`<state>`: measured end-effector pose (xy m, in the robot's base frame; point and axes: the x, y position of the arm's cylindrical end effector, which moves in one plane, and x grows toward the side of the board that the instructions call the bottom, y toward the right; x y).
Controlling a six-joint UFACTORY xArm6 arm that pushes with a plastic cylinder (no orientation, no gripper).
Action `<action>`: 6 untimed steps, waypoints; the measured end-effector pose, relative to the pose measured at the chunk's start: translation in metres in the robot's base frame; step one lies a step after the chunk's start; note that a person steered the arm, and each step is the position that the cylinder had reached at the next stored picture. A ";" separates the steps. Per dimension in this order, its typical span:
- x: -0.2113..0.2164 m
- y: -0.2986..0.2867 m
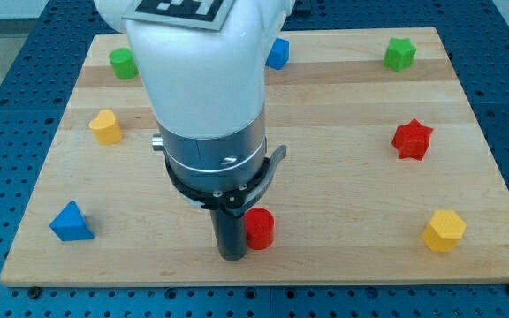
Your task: Move the arm to the top of the blue triangle
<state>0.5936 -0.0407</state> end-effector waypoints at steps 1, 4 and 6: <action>0.000 0.003; -0.002 -0.057; -0.065 -0.115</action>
<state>0.5287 -0.1558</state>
